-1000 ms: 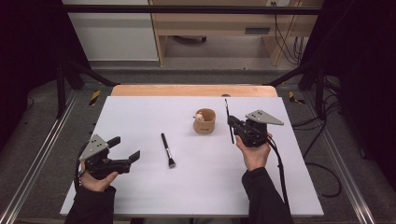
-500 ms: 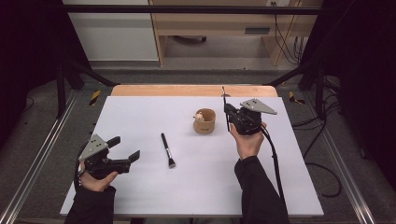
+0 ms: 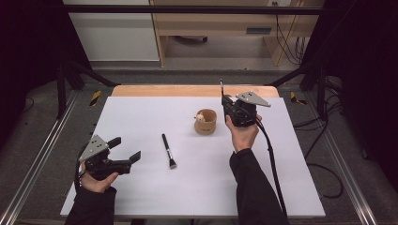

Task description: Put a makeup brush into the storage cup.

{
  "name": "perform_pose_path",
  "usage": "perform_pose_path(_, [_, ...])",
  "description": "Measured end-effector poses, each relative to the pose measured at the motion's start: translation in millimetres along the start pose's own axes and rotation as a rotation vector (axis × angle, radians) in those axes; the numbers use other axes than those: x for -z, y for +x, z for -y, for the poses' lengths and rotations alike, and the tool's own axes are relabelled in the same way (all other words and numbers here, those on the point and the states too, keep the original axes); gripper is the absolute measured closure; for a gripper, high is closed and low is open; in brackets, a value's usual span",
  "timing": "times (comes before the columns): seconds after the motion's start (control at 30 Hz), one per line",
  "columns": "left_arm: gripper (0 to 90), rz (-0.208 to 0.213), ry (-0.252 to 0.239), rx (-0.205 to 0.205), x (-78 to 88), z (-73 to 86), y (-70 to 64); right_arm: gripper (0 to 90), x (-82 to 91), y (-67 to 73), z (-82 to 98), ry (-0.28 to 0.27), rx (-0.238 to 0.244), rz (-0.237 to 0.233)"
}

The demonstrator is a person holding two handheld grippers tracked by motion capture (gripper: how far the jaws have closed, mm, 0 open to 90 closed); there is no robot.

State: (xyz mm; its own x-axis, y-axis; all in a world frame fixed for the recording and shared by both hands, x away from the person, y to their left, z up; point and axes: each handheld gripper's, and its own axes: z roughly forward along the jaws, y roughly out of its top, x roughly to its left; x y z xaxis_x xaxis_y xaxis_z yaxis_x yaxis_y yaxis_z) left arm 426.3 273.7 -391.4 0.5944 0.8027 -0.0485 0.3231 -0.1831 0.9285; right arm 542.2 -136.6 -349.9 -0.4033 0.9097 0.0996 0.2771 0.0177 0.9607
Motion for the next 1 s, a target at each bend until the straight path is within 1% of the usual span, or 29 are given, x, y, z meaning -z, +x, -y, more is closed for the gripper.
perform_pose_path(0.23, [6.8, 0.002, 0.001, -0.005, -0.5, 0.0, -0.9, 85.9, -9.8, 2.1, -1.2, 0.001, -0.004, 0.0])
perform_pose_path(0.27, [6.8, 0.002, 0.002, -0.007, -0.5, 0.0, -1.0, 85.9, -13.7, 2.1, -1.1, -0.003, -0.001, 0.003])
perform_pose_path(0.33, [6.8, 0.003, 0.0, -0.003, -1.1, 0.1, -1.5, 85.9, -16.5, 1.6, -0.9, -0.006, -0.005, 0.004])
perform_pose_path(0.63, [6.8, 0.009, 0.002, -0.009, -1.6, -0.3, -2.6, 85.9, -30.0, 4.0, -0.4, -0.001, -0.019, 0.008])
perform_pose_path(0.83, [6.8, 0.012, 0.0, -0.011, -1.4, -0.8, -3.4, 85.9, -38.6, 6.7, -1.4, -0.009, -0.006, 0.009])
perform_pose_path(0.93, [6.8, 0.014, 0.0, -0.011, -1.6, -0.9, -4.0, 85.9, -41.2, 6.4, -1.1, -0.011, -0.012, 0.006])
perform_pose_path(1.0, [6.8, 0.017, 0.0, -0.014, -1.8, -1.1, -4.8, 85.9, -46.1, 5.9, 0.0, -0.004, -0.018, 0.011])
